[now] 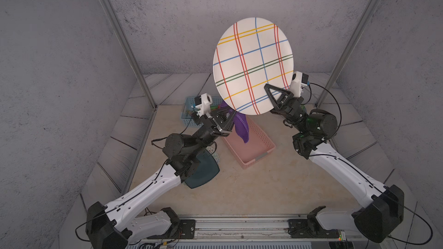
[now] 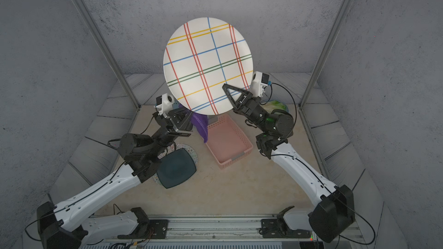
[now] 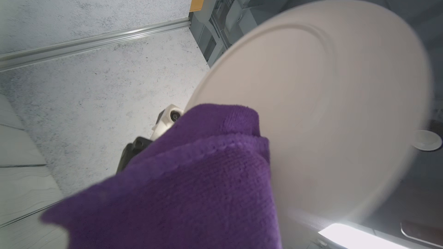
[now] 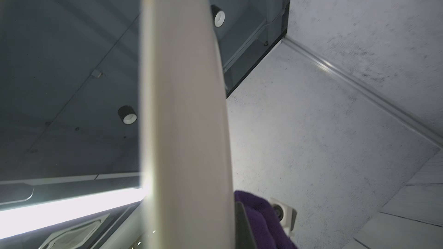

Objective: Wipe the wet plate dry
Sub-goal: Wipe the plate with towel.

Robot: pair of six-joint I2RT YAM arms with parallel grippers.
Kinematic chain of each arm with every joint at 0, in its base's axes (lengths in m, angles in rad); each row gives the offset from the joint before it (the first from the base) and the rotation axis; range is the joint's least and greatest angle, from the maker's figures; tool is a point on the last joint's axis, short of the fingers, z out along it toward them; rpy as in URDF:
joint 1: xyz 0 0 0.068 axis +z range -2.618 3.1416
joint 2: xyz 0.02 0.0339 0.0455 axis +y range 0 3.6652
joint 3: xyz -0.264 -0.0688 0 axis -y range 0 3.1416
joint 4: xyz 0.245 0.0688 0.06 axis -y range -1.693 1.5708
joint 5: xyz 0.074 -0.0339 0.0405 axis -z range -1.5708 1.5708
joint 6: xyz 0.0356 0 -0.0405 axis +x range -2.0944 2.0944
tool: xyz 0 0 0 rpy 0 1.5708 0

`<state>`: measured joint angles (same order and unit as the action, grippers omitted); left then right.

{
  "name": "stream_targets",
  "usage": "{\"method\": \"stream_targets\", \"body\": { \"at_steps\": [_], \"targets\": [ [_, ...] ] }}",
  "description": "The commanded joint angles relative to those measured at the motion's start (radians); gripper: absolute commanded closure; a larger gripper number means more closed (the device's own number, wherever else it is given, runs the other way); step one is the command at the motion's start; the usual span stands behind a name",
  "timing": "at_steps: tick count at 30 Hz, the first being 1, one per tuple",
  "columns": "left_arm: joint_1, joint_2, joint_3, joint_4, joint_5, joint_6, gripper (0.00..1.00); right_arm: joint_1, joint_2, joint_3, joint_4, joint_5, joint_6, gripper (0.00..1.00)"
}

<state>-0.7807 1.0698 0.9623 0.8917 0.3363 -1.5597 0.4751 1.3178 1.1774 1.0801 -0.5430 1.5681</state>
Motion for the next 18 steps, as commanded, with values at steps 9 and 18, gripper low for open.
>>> {"method": "stream_targets", "body": {
  "at_steps": [9,18],
  "targets": [
    [0.035,-0.259,0.202,-0.956,-0.292,0.878,1.0,-0.055,-0.19,-0.059,-0.482,0.003,-0.288,1.0],
    [0.039,-0.087,0.361,-1.114,-0.366,1.094,1.0,0.01,-0.206,-0.009,-0.622,-0.078,-0.447,1.0]
  ]
}}
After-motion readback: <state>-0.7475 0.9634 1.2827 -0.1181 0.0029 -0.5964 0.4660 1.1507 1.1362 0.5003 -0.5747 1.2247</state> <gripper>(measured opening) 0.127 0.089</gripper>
